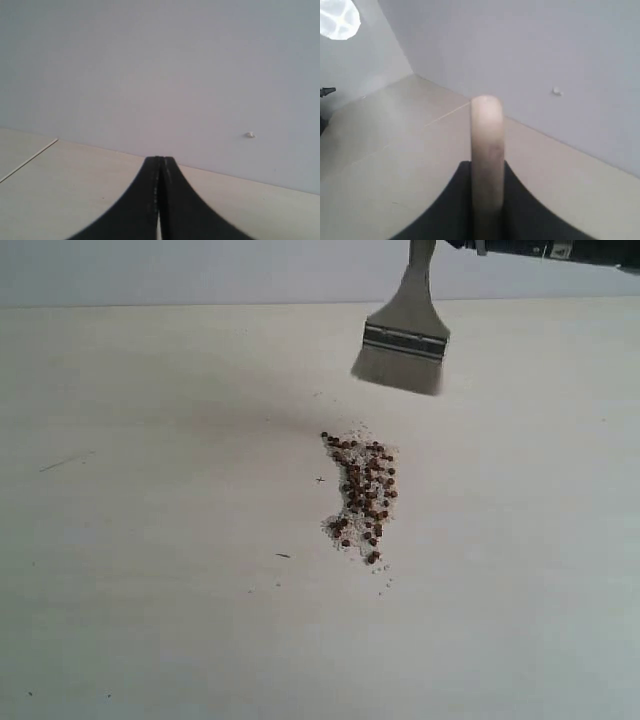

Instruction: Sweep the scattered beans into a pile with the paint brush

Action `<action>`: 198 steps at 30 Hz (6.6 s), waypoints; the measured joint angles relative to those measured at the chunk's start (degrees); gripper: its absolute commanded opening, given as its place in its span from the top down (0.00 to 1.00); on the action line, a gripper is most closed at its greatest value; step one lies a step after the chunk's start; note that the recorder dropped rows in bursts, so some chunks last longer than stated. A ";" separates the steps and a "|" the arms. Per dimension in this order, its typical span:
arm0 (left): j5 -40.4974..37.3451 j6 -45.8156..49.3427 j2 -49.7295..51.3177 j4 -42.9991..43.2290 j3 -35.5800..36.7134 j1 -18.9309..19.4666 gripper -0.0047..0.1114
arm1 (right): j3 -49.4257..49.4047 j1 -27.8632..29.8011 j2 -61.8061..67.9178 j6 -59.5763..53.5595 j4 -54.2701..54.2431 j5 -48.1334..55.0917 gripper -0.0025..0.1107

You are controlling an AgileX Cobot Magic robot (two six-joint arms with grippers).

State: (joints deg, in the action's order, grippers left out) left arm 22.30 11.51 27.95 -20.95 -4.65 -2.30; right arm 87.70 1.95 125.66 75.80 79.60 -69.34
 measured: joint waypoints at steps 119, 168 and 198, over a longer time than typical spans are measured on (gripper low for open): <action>0.00 0.00 0.00 0.00 0.00 0.00 0.96 | 5.31 -8.11 6.78 -34.59 -4.04 0.00 0.98; 0.00 0.00 0.00 0.00 0.00 0.00 0.96 | 12.49 -8.22 12.18 17.10 17.14 -0.72 0.98; 0.00 0.00 0.00 0.00 0.00 0.00 0.96 | 12.49 -9.10 10.92 8.43 13.26 -0.63 0.98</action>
State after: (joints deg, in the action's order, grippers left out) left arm 22.30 11.51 27.95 -20.95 -4.65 -2.30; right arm 100.19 -7.15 136.58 84.24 92.86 -69.97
